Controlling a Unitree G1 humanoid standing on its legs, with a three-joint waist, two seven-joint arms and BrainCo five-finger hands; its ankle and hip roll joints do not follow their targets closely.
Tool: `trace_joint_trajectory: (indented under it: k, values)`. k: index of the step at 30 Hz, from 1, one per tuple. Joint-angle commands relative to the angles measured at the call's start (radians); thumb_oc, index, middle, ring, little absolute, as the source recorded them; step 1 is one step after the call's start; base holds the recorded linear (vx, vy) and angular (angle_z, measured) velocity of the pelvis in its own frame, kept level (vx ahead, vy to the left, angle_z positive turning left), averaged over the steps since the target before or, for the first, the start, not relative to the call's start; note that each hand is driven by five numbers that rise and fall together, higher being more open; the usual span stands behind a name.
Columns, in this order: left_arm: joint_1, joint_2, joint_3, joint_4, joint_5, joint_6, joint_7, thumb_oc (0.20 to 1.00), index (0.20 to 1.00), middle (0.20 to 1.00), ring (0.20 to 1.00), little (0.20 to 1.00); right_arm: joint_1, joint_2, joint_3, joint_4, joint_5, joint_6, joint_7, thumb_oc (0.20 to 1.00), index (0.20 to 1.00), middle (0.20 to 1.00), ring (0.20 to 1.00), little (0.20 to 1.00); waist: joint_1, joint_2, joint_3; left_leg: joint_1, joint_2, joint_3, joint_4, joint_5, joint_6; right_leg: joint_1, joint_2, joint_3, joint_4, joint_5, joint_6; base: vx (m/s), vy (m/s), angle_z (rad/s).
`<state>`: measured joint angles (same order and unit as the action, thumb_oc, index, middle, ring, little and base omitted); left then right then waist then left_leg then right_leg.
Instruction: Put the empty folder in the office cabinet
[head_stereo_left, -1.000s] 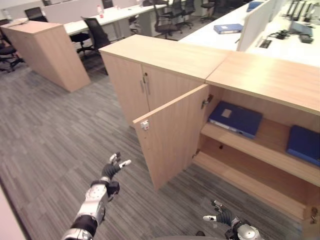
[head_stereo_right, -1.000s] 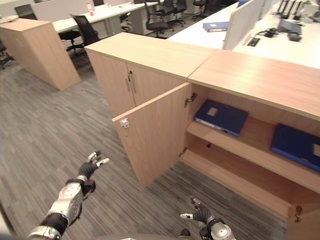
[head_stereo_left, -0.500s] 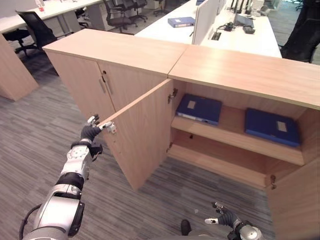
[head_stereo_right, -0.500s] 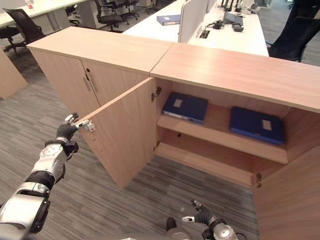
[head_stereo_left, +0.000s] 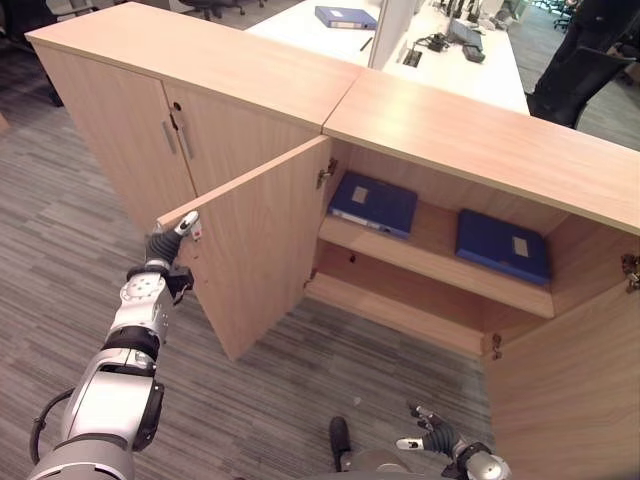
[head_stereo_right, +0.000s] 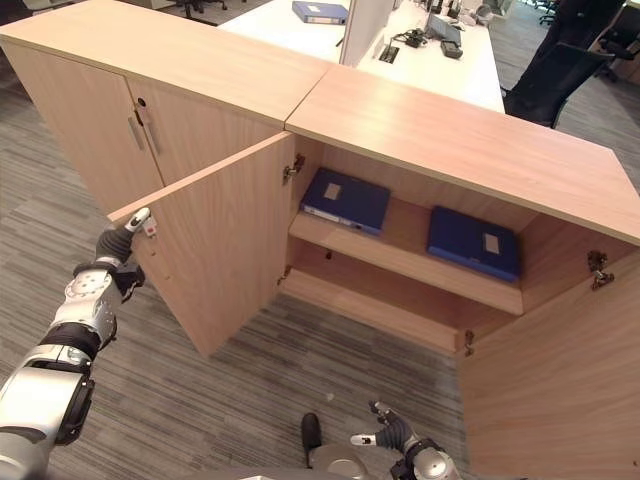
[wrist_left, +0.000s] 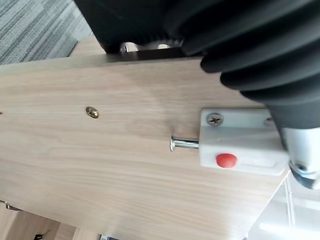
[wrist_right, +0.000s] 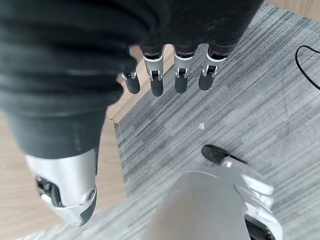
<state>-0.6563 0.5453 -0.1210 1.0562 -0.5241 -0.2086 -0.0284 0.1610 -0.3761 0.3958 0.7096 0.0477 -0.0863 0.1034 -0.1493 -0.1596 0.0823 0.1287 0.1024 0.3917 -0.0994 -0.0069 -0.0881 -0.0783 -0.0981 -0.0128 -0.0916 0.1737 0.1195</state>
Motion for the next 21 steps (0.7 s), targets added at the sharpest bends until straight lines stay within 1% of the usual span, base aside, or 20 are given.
trace_joint_trajectory:
  k: [1,5,6,7,9,10,11,12,13,14,15,16,17,18,20,21]
  values:
    - [-0.027,-0.082,-0.055,-0.008,0.035,-0.013,-0.027,1.0,1.0,1.0,1.0,1.0,-0.029,0.004,0.016,-0.01,-0.032,-0.041,-0.016,1.0,1.0,1.0,1.0,1.0,-0.011,0.03,0.02,-0.002,0.026,-0.063,0.012,-0.031,0.003,0.066,-0.121,0.009,0.099,-0.089,0.142,0.0,0.058,0.12]
    - [0.037,-0.155,-0.111,-0.097,0.06,-0.013,-0.047,1.0,1.0,1.0,1.0,1.0,-0.037,0.01,0.002,-0.025,-0.037,-0.038,-0.02,1.0,1.0,1.0,1.0,1.0,-0.002,0.042,0.021,-0.002,0.014,-0.059,0.012,-0.034,0.014,0.057,-0.131,0.004,0.107,-0.061,0.142,-0.04,0.034,0.06]
    - [0.07,-0.181,-0.139,-0.149,0.069,-0.015,-0.057,1.0,1.0,1.0,1.0,1.0,-0.062,0.014,0.003,-0.028,-0.043,-0.035,-0.024,1.0,1.0,1.0,1.0,1.0,0.007,0.051,0.032,-0.007,0.015,-0.041,0.013,-0.027,0.014,0.039,-0.132,-0.008,0.105,-0.024,0.142,-0.1,-0.012,0.05]
    - [0.072,-0.181,-0.139,-0.151,0.069,-0.014,-0.056,1.0,1.0,1.0,1.0,1.0,-0.062,0.014,0.003,-0.028,-0.043,-0.035,-0.024,1.0,1.0,1.0,1.0,1.0,0.009,0.051,0.031,-0.007,0.016,-0.039,0.013,-0.027,0.014,0.039,-0.131,-0.007,0.105,-0.023,0.142,-0.12,-0.054,-0.09]
    - [0.123,-0.204,-0.166,-0.219,0.064,-0.01,-0.068,1.0,1.0,1.0,1.0,1.0,-0.076,0.022,0.003,-0.029,-0.045,-0.032,-0.025,1.0,1.0,1.0,1.0,1.0,0.021,0.064,0.035,-0.019,0.022,-0.024,0.018,-0.019,0.012,0.026,-0.144,-0.02,0.105,0.009,0.142,-0.11,-0.051,-0.19]
    - [0.148,-0.21,-0.183,-0.26,0.062,-0.009,-0.073,1.0,1.0,1.0,1.0,1.0,-0.084,0.024,0.001,-0.029,-0.05,-0.031,-0.027,1.0,1.0,1.0,1.0,1.0,0.03,0.071,0.04,-0.025,0.025,-0.018,0.021,-0.014,0.014,0.016,-0.159,-0.046,0.125,0.016,0.142,-0.17,-0.053,-0.25]
    - [0.178,-0.211,-0.199,-0.308,0.056,-0.003,-0.082,1.0,1.0,1.0,1.0,1.0,-0.098,0.026,0.0,-0.021,-0.054,-0.026,-0.03,1.0,1.0,1.0,1.0,1.0,0.047,0.085,0.048,-0.037,0.036,-0.004,0.027,-0.007,0.017,0.009,-0.183,-0.111,0.16,0.003,0.142,-0.22,-0.042,-0.24]
    - [0.21,-0.208,-0.214,-0.356,0.055,0.005,-0.093,1.0,1.0,1.0,1.0,1.0,-0.114,0.029,0.0,-0.017,-0.06,-0.022,-0.03,1.0,1.0,1.0,1.0,1.0,0.068,0.102,0.051,-0.048,0.047,0.017,0.035,0.0,0.019,0.018,-0.221,-0.21,0.191,-0.03,0.142,-0.27,-0.001,-0.47]
    - [0.264,-0.205,-0.233,-0.43,0.051,0.009,-0.119,1.0,1.0,1.0,1.0,1.0,-0.125,0.035,0.006,-0.014,-0.069,-0.023,-0.025,1.0,1.0,1.0,1.0,1.0,0.095,0.113,0.045,-0.06,0.054,0.07,0.065,0.004,0.019,0.052,-0.277,-0.362,0.24,-0.05,0.132,-0.22,-0.012,-0.51]
    - [0.3,-0.202,-0.231,-0.463,0.048,0.019,-0.129,1.0,1.0,1.0,1.0,1.0,-0.125,0.036,0.004,-0.015,-0.074,-0.025,-0.024,1.0,1.0,1.0,1.0,1.0,0.107,0.109,0.032,-0.066,0.051,0.091,0.078,0.004,0.018,0.071,-0.29,-0.404,0.239,-0.05,0.13,-0.13,-0.014,-0.7]
    - [0.304,-0.2,-0.231,-0.466,0.048,0.021,-0.128,1.0,1.0,1.0,1.0,1.0,-0.123,0.037,0.005,-0.015,-0.074,-0.025,-0.024,1.0,1.0,1.0,1.0,1.0,0.106,0.108,0.03,-0.067,0.051,0.091,0.079,0.004,0.018,0.071,-0.29,-0.405,0.238,-0.049,0.13,-0.01,-0.066,-0.65]
    - [0.339,-0.205,-0.235,-0.489,0.044,0.031,-0.138,1.0,1.0,1.0,1.0,1.0,-0.122,0.039,0.004,-0.007,-0.079,-0.02,-0.023,1.0,1.0,1.0,1.0,1.0,0.115,0.11,0.019,-0.064,0.05,0.104,0.081,0.006,0.017,0.078,-0.295,-0.42,0.231,-0.047,0.128,0.01,-0.167,-0.61]
    - [0.374,-0.209,-0.264,-0.541,0.048,0.033,-0.165,1.0,1.0,1.0,1.0,1.0,-0.114,0.04,0.0,-0.007,-0.082,-0.017,-0.02,1.0,1.0,1.0,1.0,1.0,0.114,0.122,0.002,-0.067,0.054,0.102,0.089,0.014,0.008,0.098,-0.276,-0.399,0.189,-0.06,0.128,0.01,-0.168,-0.49]
    - [0.377,-0.209,-0.265,-0.543,0.048,0.034,-0.165,1.0,1.0,1.0,1.0,1.0,-0.113,0.039,0.0,-0.007,-0.082,-0.017,-0.02,1.0,1.0,1.0,1.0,1.0,0.114,0.122,0.001,-0.067,0.055,0.102,0.089,0.014,0.008,0.1,-0.275,-0.399,0.186,-0.059,0.128,-0.01,-0.198,-0.49]
    - [0.397,-0.198,-0.3,-0.602,0.063,0.029,-0.194,1.0,1.0,1.0,1.0,1.0,-0.117,0.033,-0.005,0.001,-0.078,-0.019,-0.02,1.0,1.0,1.0,1.0,1.0,0.11,0.146,-0.013,-0.064,0.066,0.097,0.085,0.03,-0.008,0.126,-0.251,-0.387,0.133,-0.082,0.125,0.02,-0.197,-0.48]
    - [0.423,-0.184,-0.333,-0.651,0.085,0.032,-0.222,1.0,1.0,1.0,1.0,1.0,-0.113,0.029,-0.006,-0.001,-0.078,-0.022,-0.016,1.0,1.0,1.0,1.0,1.0,0.098,0.168,-0.019,-0.054,0.076,0.094,0.075,0.046,-0.022,0.142,-0.23,-0.377,0.104,-0.093,0.118,0.03,-0.197,-0.3]
